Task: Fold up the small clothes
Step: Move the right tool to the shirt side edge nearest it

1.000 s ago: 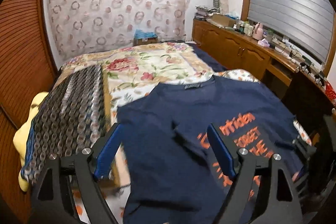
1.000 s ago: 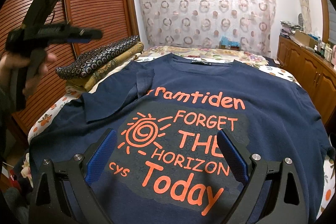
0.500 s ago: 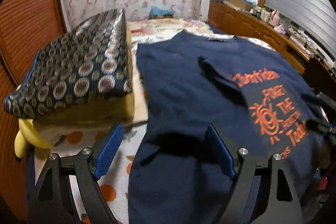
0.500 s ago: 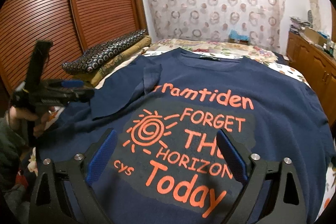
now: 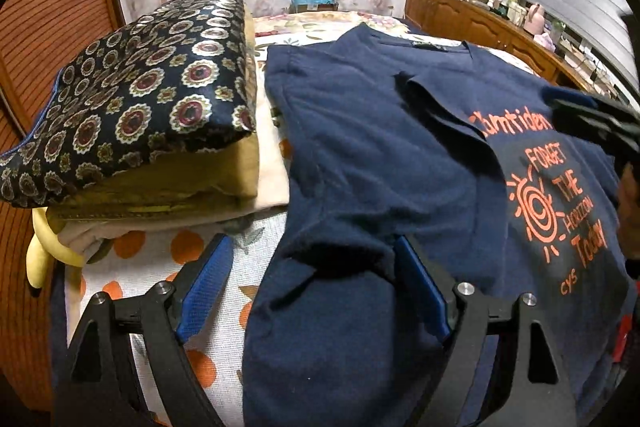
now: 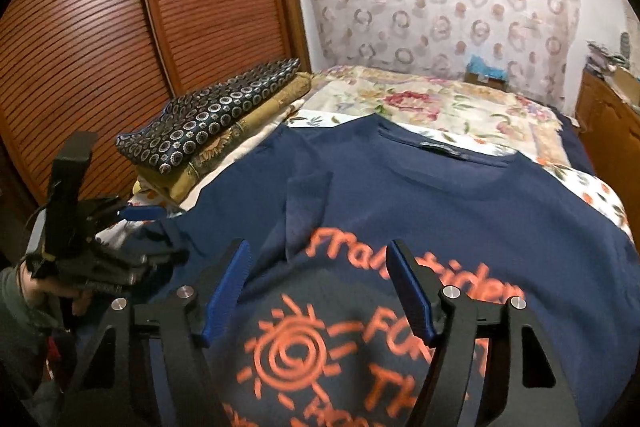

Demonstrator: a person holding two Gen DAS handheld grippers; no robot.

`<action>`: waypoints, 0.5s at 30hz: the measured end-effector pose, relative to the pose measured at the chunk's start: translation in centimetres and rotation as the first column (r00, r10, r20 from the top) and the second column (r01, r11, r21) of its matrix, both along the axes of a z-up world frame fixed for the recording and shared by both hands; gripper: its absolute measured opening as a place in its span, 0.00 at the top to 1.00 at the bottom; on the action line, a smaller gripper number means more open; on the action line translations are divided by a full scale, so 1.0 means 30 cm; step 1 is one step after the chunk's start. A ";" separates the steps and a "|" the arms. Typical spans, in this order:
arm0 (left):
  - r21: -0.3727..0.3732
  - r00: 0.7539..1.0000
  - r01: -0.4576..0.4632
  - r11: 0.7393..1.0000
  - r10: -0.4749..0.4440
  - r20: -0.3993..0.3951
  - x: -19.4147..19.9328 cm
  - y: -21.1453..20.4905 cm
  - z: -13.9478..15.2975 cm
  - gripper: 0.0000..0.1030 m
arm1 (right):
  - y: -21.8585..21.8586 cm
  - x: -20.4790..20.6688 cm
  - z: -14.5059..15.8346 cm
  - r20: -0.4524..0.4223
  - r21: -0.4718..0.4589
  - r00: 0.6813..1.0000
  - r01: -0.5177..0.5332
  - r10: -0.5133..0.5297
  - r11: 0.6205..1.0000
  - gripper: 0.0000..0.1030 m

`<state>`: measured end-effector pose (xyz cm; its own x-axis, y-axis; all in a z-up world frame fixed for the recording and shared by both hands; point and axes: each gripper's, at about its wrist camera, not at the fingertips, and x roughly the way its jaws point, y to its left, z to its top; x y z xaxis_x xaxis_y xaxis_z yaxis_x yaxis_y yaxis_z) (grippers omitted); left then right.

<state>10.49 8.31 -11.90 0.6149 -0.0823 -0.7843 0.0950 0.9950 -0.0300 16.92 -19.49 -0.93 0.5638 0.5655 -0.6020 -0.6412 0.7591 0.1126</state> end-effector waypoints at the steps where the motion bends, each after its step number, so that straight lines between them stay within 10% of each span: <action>1: 0.004 1.000 0.003 1.000 -0.003 -0.001 0.001 -0.005 0.000 0.15 | 0.025 0.023 -0.008 -0.010 -0.006 1.000 -0.005 0.005 1.000 0.30; 15: 0.002 1.000 0.000 1.000 0.000 -0.010 0.011 -0.010 -0.007 0.07 | 0.223 0.268 -0.112 -0.086 -0.131 0.996 -0.029 0.018 0.991 0.30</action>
